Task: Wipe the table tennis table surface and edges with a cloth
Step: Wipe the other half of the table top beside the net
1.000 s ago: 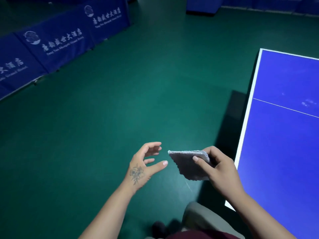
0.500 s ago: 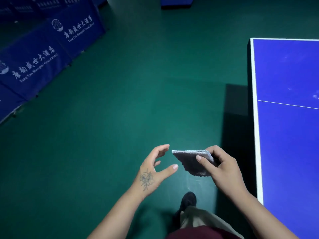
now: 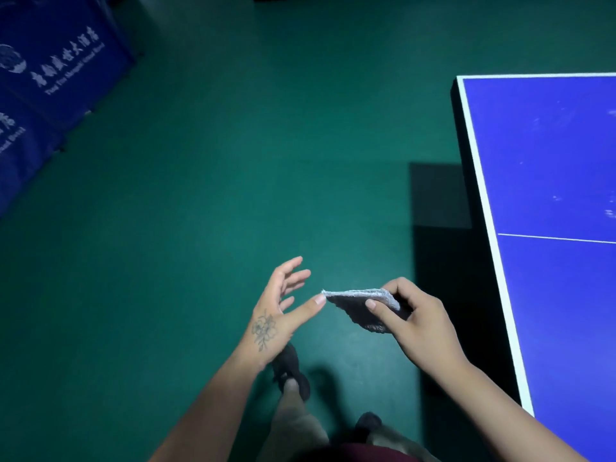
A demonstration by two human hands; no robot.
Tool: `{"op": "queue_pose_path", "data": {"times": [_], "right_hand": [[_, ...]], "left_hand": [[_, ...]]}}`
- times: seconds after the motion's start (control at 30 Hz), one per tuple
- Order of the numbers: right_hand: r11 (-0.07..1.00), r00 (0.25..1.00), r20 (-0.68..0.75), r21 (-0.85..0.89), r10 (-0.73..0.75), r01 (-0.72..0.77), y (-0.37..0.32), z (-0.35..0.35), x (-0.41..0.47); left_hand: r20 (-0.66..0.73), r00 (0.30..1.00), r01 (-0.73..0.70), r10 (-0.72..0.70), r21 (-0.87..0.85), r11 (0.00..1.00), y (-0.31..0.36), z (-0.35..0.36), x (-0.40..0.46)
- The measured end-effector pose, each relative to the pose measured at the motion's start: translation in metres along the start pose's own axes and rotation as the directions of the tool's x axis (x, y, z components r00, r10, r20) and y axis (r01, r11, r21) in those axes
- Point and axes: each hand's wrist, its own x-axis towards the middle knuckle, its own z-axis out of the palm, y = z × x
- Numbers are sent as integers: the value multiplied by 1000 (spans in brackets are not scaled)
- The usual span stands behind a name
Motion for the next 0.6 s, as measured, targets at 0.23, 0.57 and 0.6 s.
{"op": "queue_pose_path", "data": {"times": [0.23, 0.57, 0.6], "right_hand": [[996, 977, -195, -30, 81, -89, -18, 28, 121], [982, 876, -446, 38, 184, -187, -66, 35, 253], [979, 863, -464, 47, 199, -200, -66, 31, 269]], "left_hand": [[195, 980, -37, 35, 7, 999, 19, -46, 171], [460, 887, -81, 37, 78, 994, 85, -64, 373], [482, 875, -90, 40, 82, 993, 91, -59, 393]]}}
